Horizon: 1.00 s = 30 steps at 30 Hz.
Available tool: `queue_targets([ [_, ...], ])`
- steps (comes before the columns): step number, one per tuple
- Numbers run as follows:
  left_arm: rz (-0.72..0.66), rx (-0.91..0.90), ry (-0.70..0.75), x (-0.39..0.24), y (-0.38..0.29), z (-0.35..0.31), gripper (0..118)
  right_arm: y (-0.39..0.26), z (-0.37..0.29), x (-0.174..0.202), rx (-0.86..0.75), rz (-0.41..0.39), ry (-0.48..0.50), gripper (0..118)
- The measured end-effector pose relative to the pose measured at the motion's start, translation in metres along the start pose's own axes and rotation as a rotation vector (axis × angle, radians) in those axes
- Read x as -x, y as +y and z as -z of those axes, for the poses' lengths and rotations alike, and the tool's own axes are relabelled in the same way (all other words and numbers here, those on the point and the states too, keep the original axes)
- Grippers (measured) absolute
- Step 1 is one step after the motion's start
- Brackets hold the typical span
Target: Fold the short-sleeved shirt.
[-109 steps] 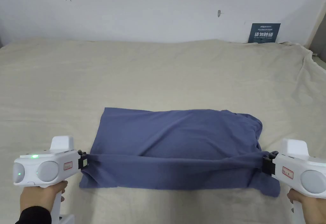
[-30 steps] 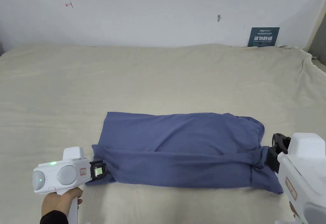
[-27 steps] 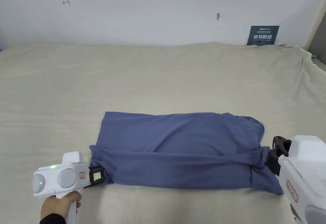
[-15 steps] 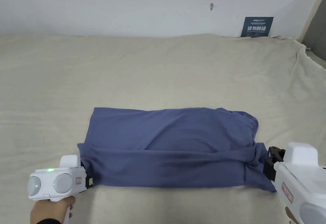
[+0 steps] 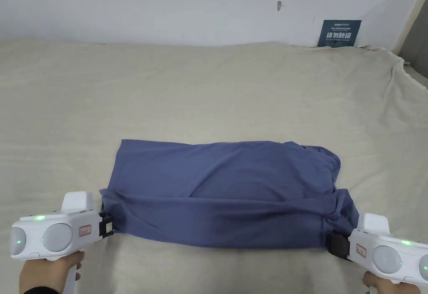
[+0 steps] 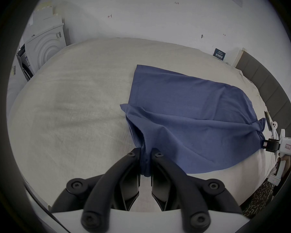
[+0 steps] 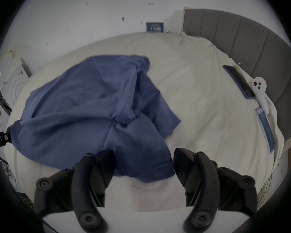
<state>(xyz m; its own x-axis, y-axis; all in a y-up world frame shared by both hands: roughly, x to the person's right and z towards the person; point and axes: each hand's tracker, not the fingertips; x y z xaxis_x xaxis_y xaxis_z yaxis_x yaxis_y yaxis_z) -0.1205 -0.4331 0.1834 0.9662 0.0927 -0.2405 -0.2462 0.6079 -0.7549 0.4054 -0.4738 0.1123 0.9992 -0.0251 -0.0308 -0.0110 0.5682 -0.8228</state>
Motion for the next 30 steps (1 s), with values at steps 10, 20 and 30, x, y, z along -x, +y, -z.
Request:
queue_targets([
  [10,-0.047,0.001,-0.009,0.015,-0.009,-0.002,9,-0.003,-0.043,-0.006,-0.096,0.069,0.109,11],
  [20,-0.076,-0.011,-0.033,0.035,-0.039,-0.048,9,-0.033,-0.092,-0.047,-0.093,0.119,0.226,11],
  [30,-0.063,0.074,-0.009,0.036,-0.107,-0.048,9,-0.088,-0.065,-0.057,0.007,0.09,0.15,11],
])
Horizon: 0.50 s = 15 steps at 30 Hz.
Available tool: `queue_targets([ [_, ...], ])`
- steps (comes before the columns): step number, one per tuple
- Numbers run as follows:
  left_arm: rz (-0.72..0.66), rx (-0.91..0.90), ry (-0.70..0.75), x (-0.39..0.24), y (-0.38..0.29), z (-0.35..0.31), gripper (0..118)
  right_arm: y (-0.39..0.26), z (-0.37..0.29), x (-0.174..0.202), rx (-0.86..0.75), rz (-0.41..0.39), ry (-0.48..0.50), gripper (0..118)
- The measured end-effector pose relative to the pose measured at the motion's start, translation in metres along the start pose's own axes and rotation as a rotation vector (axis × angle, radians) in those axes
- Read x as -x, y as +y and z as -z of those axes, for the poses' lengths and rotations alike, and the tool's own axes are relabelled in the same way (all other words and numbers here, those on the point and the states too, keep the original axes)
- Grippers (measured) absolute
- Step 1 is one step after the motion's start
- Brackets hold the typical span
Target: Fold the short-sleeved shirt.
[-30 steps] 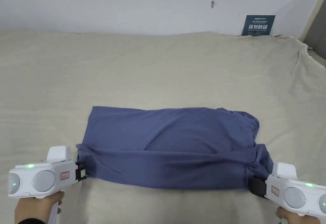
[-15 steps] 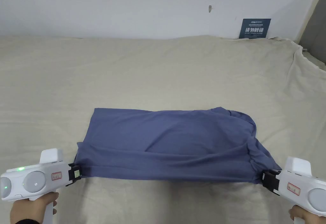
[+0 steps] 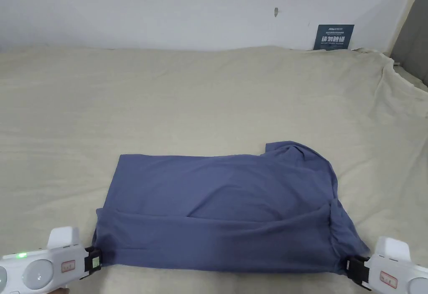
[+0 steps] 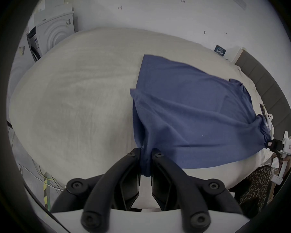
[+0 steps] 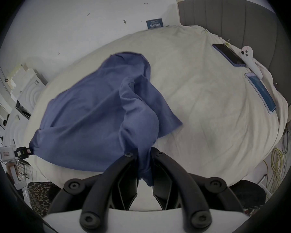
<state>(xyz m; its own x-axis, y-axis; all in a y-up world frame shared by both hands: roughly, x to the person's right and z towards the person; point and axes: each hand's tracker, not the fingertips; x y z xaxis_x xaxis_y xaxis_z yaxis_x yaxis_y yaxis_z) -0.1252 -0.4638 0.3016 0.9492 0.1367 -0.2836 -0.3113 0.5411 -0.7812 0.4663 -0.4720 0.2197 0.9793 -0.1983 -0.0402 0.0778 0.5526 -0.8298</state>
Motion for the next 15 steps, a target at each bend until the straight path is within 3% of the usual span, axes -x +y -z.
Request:
queue_targets([
  [6,-0.026,0.014,0.031,-0.003,-0.01,0.012,10,-0.009,0.012,0.015,0.033,-0.022,-0.059,11],
  [8,-0.04,0.018,0.037,-0.005,-0.007,0.009,29,-0.007,0.007,0.016,0.029,-0.027,-0.064,19],
  [9,-0.06,0.026,0.038,-0.005,-0.005,0.007,44,-0.006,0.002,0.021,0.027,-0.029,-0.071,31],
  [10,-0.087,0.046,0.052,-0.006,-0.002,0.004,71,-0.004,-0.003,0.023,0.024,-0.032,-0.082,53],
  [12,-0.107,0.034,0.064,-0.01,0.003,-0.008,76,0.002,-0.018,0.029,-0.018,-0.074,-0.122,59],
  [13,-0.109,-0.012,0.053,-0.013,0.006,-0.018,91,0.006,-0.033,0.037,-0.068,-0.089,-0.116,75],
  [15,-0.09,-0.123,0.027,-0.02,0.015,-0.04,100,0.019,-0.06,0.048,-0.161,-0.101,-0.097,83],
])
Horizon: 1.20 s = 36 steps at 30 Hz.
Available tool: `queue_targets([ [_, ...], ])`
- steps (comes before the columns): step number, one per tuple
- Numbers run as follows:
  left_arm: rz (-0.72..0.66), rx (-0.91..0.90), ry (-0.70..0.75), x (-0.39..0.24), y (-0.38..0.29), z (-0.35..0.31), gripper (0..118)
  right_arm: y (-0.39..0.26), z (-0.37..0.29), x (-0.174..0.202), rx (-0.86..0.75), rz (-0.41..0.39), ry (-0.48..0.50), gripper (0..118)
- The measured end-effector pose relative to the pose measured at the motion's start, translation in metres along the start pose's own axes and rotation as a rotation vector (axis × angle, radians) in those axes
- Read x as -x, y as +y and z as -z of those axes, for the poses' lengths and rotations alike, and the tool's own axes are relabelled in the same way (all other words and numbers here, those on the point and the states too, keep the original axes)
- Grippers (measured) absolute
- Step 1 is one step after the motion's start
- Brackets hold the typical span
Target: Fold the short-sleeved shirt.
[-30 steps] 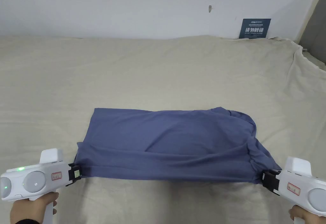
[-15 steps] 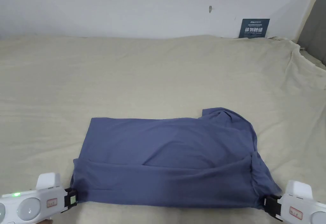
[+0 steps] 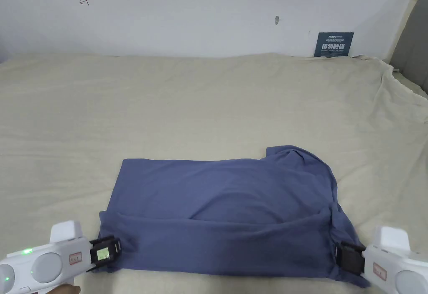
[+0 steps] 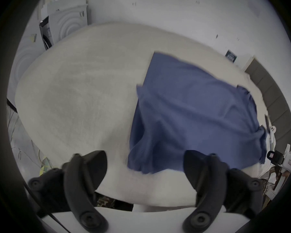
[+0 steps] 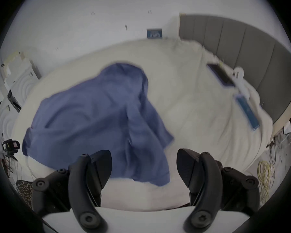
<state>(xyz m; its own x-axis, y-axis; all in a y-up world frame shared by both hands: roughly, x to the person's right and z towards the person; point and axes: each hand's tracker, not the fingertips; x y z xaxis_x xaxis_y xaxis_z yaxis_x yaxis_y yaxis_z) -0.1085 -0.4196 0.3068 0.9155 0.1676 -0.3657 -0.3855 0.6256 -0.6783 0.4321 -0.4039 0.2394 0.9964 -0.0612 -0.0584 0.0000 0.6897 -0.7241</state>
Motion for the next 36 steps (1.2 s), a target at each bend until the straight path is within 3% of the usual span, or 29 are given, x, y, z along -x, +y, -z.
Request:
queue_targets([
  [9,0.069,-0.385,-0.009,-0.054,0.058,-0.085,100,0.067,-0.08,0.03,-0.376,-0.054,0.055,83],
  [15,0.124,-0.566,0.06,-0.078,0.062,-0.1,99,0.072,-0.089,0.051,-0.499,-0.108,0.002,82],
  [17,0.132,-0.596,0.043,-0.083,0.058,-0.101,90,0.071,-0.09,0.057,-0.519,-0.14,-0.003,80],
  [18,0.14,-0.611,0.032,-0.083,0.056,-0.102,79,0.07,-0.091,0.062,-0.525,-0.15,-0.015,75],
  [20,0.162,-0.629,0.007,-0.085,0.052,-0.102,30,0.068,-0.091,0.066,-0.545,-0.156,-0.013,45],
  [22,0.179,-0.628,-0.002,-0.088,0.051,-0.101,2,0.069,-0.092,0.071,-0.56,-0.165,-0.012,0],
  [36,0.219,-0.461,-0.081,-0.086,0.109,-0.045,0,0.102,-0.057,0.082,-0.537,-0.175,0.033,0],
])
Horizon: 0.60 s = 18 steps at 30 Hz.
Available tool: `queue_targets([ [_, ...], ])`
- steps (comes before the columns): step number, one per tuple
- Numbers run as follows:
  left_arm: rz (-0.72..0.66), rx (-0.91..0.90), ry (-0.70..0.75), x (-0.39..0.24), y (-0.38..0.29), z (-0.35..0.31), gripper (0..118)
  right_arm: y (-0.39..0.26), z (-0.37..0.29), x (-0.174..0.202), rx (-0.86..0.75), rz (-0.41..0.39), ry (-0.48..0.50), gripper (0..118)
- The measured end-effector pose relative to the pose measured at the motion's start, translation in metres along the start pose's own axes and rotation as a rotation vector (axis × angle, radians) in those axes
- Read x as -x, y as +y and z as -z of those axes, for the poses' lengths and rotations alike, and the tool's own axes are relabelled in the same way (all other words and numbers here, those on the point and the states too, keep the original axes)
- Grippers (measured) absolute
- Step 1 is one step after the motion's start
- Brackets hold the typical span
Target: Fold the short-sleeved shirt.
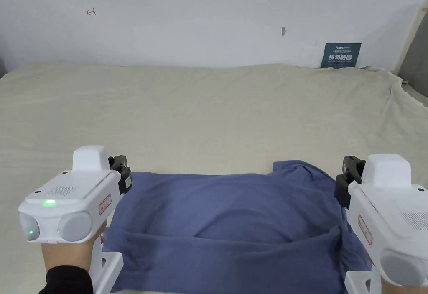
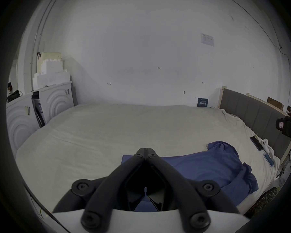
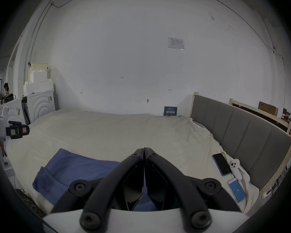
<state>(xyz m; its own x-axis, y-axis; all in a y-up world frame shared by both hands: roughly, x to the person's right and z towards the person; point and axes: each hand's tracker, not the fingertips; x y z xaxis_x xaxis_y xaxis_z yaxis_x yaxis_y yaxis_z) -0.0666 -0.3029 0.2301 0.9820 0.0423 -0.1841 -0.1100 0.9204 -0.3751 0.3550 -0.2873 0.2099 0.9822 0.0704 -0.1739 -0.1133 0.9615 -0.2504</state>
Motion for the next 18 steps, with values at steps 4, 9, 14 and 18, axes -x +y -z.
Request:
queue_targets([
  [4,-0.029,0.112,-0.014,0.016,0.012,0.062,0,-0.001,0.029,-0.002,0.025,-0.003,-0.001,0],
  [9,-0.038,0.252,-0.005,0.038,0.016,0.151,6,-0.007,0.068,-0.004,0.067,0.001,-0.012,0],
  [14,-0.12,0.438,0.007,0.06,0.005,0.227,84,-0.02,0.107,-0.006,0.133,0.0,-0.021,0],
  [18,-0.067,0.581,0.051,0.072,-0.011,0.273,96,-0.03,0.129,-0.006,0.167,-0.004,-0.027,0],
])
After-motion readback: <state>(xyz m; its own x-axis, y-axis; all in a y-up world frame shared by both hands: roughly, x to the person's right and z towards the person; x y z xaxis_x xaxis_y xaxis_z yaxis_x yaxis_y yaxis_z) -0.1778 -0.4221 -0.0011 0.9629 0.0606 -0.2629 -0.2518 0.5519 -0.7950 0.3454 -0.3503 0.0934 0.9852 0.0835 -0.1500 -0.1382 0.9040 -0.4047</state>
